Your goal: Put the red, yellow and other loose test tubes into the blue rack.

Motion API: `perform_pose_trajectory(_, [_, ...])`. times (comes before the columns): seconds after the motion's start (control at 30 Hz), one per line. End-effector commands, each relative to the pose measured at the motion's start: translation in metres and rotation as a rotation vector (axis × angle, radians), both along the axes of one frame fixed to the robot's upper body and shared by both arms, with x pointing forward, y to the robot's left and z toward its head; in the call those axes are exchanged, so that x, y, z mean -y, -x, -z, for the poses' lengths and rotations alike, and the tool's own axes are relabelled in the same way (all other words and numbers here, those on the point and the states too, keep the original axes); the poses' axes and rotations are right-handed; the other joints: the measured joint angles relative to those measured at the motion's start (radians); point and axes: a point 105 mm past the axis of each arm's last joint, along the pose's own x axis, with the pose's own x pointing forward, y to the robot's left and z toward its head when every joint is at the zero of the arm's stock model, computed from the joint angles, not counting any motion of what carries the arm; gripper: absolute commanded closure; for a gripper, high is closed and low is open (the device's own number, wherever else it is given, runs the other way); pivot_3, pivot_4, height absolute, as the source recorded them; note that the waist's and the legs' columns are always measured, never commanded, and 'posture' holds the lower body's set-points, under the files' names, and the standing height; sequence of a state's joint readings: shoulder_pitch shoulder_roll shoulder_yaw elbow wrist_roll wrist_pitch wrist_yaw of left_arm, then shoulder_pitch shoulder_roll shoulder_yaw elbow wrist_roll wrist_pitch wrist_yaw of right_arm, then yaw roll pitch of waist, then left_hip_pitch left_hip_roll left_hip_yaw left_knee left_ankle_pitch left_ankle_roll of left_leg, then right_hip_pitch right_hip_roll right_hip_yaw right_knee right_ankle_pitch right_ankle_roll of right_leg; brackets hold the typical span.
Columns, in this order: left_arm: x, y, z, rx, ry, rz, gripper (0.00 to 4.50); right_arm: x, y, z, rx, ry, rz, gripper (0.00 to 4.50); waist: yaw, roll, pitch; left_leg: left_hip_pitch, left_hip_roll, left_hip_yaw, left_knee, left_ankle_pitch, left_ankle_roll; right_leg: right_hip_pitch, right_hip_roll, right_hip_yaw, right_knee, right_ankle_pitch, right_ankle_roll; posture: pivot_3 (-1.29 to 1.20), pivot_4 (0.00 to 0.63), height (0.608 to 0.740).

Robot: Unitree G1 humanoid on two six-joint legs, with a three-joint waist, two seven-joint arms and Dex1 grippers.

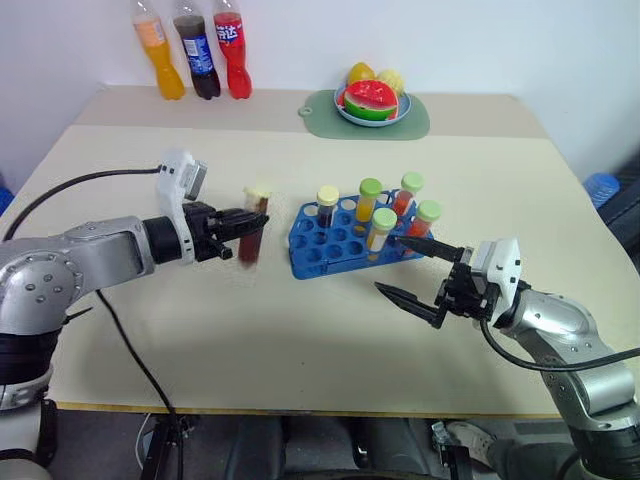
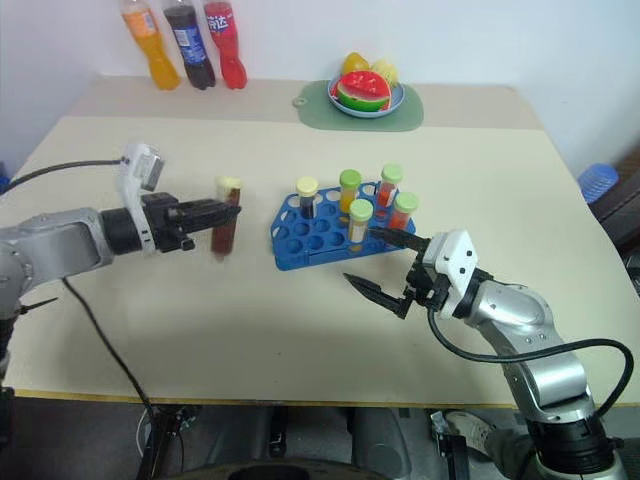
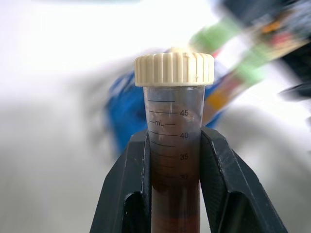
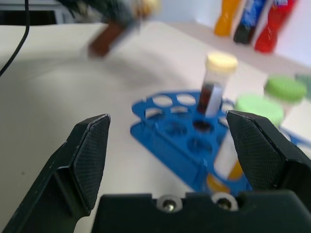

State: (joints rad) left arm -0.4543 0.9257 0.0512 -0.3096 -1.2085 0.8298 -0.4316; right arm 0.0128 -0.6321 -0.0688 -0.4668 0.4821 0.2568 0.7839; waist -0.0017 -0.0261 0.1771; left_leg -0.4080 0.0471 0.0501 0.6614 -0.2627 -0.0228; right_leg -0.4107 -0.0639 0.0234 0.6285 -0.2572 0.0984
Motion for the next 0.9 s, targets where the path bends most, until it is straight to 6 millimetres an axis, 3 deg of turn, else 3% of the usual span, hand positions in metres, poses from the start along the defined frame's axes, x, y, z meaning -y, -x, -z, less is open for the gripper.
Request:
perform_pose_trajectory(0.03, [0.015,0.006,0.003,0.298,-0.101,0.168,3.75,0.012,0.001,-0.002,-0.001,-0.045,0.092,0.27,0.001,0.001,0.000,0.000,0.000,0.000,0.000,0.000,0.000,0.000,0.000,0.000,0.000,0.000,0.000,0.00,0.150,0.740])
perform_pose_trajectory(0.37, [0.062,-0.027,0.002,0.408,0.121,0.312,3.75,0.042,0.026,0.023,-0.074,-0.065,0.312,0.27,0.014,0.000,0.000,-0.002,0.000,-0.001,0.002,-0.001,0.002,0.000,0.001,0.000,0.000,0.000,0.001,0.00,0.150,0.740])
perform_pose_trajectory(0.63, [0.095,-0.036,0.027,0.391,0.171,0.419,3.75,0.050,0.042,0.025,-0.065,-0.067,0.417,0.27,0.013,0.001,-0.001,-0.001,0.001,-0.002,0.003,-0.001,0.003,0.001,0.002,0.001,0.001,0.000,0.001,0.00,0.150,0.740])
perform_pose_trajectory(0.9, [0.108,-0.046,0.053,0.371,0.132,0.411,3.75,0.050,0.049,0.023,-0.058,-0.071,0.447,0.27,0.013,0.001,-0.001,-0.001,0.001,-0.002,0.003,-0.001,0.003,0.001,0.002,0.001,0.001,0.000,0.001,0.00,0.150,0.740])
